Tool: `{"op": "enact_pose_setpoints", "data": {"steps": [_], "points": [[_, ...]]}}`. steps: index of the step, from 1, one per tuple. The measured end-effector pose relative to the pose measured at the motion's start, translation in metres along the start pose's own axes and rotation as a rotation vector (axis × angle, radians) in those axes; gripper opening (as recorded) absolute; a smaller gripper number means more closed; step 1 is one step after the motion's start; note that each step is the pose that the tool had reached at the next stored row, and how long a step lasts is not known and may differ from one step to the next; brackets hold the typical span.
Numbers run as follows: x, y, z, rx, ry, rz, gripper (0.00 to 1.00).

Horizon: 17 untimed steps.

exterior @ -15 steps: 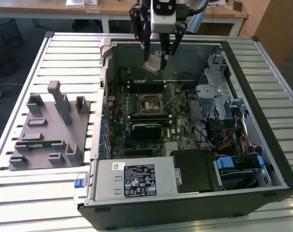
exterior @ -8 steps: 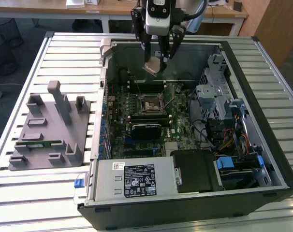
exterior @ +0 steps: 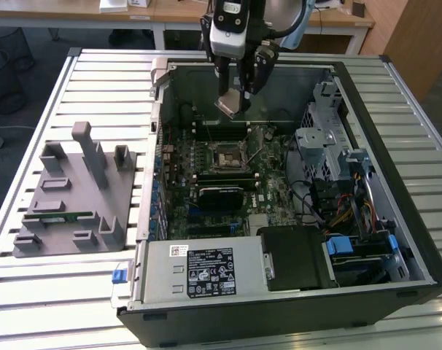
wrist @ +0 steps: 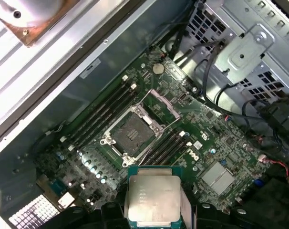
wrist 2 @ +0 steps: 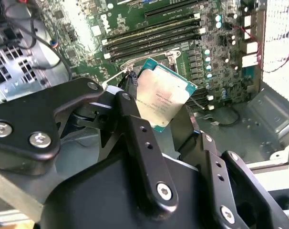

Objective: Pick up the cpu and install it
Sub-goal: 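Place the cpu into insertion slot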

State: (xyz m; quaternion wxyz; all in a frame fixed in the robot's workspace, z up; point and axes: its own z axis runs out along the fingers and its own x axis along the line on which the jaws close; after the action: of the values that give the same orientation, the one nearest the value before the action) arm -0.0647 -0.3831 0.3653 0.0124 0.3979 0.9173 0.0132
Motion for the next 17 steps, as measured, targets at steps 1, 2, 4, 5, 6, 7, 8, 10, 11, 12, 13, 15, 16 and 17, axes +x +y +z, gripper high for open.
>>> {"op": "enact_pose_setpoints", "data": {"steps": [1,2,4,5,6,7,8,10,11,12,13,15,16,17], "points": [[0.0,0.0,0.0006,0.0002,-0.0005,0.015,0.53],[0.0,0.0,0.0012,0.0004,-0.001,0.031,0.53],[0.0001,0.0,0.0025,0.0007,-0.0021,0.064,0.53],[0.0001,-0.0001,0.003,0.001,-0.0027,0.08,0.53],[0.0001,-0.0001,0.0037,0.0012,-0.0033,0.097,0.53],[0.0001,-0.0001,0.0043,0.0014,-0.0039,0.113,0.53],[0.0001,-0.0001,0.0049,0.0016,-0.0044,0.13,0.53],[0.0002,-0.0001,0.0061,0.002,-0.0055,0.162,0.53],[0.0002,-0.0001,0.0067,0.0021,-0.0061,0.179,0.53],[0.0002,-0.0001,0.0073,0.0023,-0.0066,0.196,0.53],[0.0002,-0.0001,0.008,0.0026,-0.0072,0.212,0.53],[0.0005,0.0,0.0093,0.0029,-0.0081,0.237,0.53],[0.0006,0.0001,0.0101,0.003,-0.0085,0.25,0.53],[0.0006,0.0001,0.0108,0.0031,-0.0089,0.263,0.53]]}}
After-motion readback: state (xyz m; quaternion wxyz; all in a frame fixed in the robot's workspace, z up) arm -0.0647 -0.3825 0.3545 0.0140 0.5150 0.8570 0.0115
